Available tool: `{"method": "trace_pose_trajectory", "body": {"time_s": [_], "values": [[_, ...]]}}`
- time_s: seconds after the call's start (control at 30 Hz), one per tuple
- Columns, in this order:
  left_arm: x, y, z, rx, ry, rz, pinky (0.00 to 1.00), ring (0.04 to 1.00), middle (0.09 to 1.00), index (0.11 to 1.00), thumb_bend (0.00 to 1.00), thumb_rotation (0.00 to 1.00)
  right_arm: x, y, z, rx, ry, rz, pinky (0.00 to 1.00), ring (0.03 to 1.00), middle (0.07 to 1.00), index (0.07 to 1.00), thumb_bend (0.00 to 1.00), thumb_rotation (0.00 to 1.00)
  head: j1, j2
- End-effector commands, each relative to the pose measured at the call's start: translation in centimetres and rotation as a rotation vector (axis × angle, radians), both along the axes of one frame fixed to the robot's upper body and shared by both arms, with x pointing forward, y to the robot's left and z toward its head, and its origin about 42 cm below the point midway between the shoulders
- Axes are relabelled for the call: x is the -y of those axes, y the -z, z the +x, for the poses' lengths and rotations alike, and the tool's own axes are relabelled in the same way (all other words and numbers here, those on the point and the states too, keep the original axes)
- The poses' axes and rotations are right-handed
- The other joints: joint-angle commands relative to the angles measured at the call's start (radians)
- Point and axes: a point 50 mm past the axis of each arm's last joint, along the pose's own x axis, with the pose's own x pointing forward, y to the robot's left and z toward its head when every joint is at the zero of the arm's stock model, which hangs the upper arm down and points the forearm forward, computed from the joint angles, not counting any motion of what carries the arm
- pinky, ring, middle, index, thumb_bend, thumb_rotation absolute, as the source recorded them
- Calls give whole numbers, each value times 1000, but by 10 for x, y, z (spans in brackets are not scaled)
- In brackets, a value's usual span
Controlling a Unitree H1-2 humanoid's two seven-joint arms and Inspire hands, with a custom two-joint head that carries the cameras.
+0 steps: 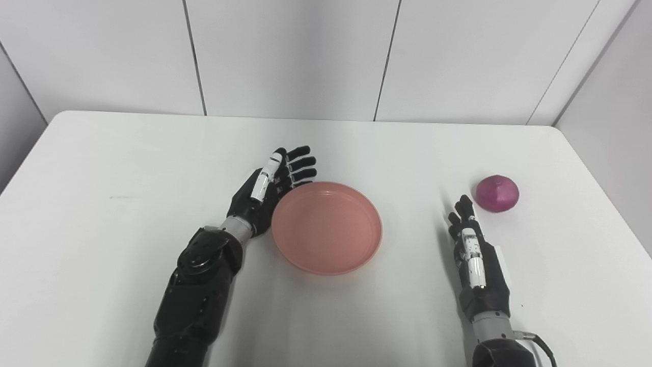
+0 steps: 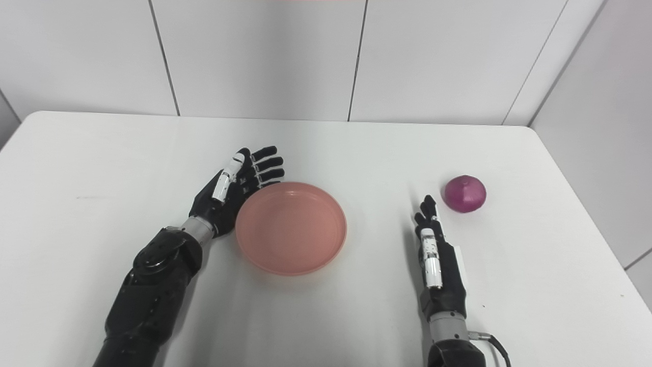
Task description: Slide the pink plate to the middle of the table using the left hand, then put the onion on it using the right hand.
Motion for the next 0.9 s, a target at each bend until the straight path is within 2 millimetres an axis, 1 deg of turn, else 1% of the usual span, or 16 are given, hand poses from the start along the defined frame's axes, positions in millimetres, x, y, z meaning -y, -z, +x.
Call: {"method": "trace_pose_trajectory", "body": {"time_s": [0.0, 0.17, 0.27, 0.3, 0.33, 0.37, 0.4, 0.47, 0.63, 0.7, 0.73, 0.83, 0.87], "values": [[1, -13, 6, 55, -4, -16, 786, 811, 816, 787, 356, 1000, -1, -2, 5, 9, -32, -1, 1000, 977, 993, 994, 204, 1000, -1, 1], [-3, -13, 5, 49, -13, -14, 794, 817, 817, 788, 353, 1000, 6, -16, 8, 15, -31, -33, 1000, 962, 975, 972, 222, 1000, -10, 1], [-4, -12, 5, 48, -18, -11, 794, 819, 819, 790, 352, 1000, 12, -24, 11, 30, -40, -41, 1000, 959, 972, 970, 195, 1000, -12, 2], [-4, -12, 5, 46, -20, -11, 794, 818, 818, 790, 352, 1000, 13, -26, 11, 34, -40, -44, 1000, 956, 970, 967, 199, 991, -13, 3], [-4, -11, 5, 44, -21, -12, 795, 818, 818, 790, 351, 1000, 14, -28, 12, 35, -40, -45, 1000, 951, 968, 963, 219, 954, -13, 3], [-4, -11, 5, 44, -20, -14, 796, 818, 819, 790, 351, 1000, 16, -32, 12, 40, -44, -59, 1000, 950, 967, 962, 225, 941, -14, 4], [-5, -11, 5, 44, -20, -15, 799, 821, 822, 793, 350, 1000, 17, -36, 13, 45, -47, -76, 994, 944, 970, 963, 259, 889, -16, 4], [-5, -10, 5, 44, -17, -17, 801, 823, 826, 798, 352, 1000, 19, -45, 14, 48, -48, -120, 965, 932, 967, 960, 292, 823, -20, 5], [-6, -8, 4, 40, -19, -24, 800, 822, 824, 798, 357, 1000, 22, -62, 16, 74, -57, -168, 976, 935, 967, 960, 306, 820, -32, 6], [-6, -7, 4, 38, -17, -27, 803, 823, 826, 800, 362, 1000, 23, -67, 17, 84, -58, -192, 983, 942, 973, 966, 331, 814, -36, 6], [-7, -7, 5, 36, -19, -26, 800, 821, 824, 798, 364, 1000, 25, -70, 18, 93, -55, -216, 977, 945, 974, 969, 354, 784, -40, 5], [-6, -6, 5, 26, -27, -27, 796, 817, 819, 794, 364, 1000, 30, -79, 21, 112, -50, -272, 994, 948, 969, 968, 368, 738, -40, 5], [-6, -6, 5, 25, -27, -28, 796, 816, 819, 794, 363, 1000, 31, -81, 22, 116, -49, -284, 976, 942, 963, 963, 369, 713, -40, 5]]}}
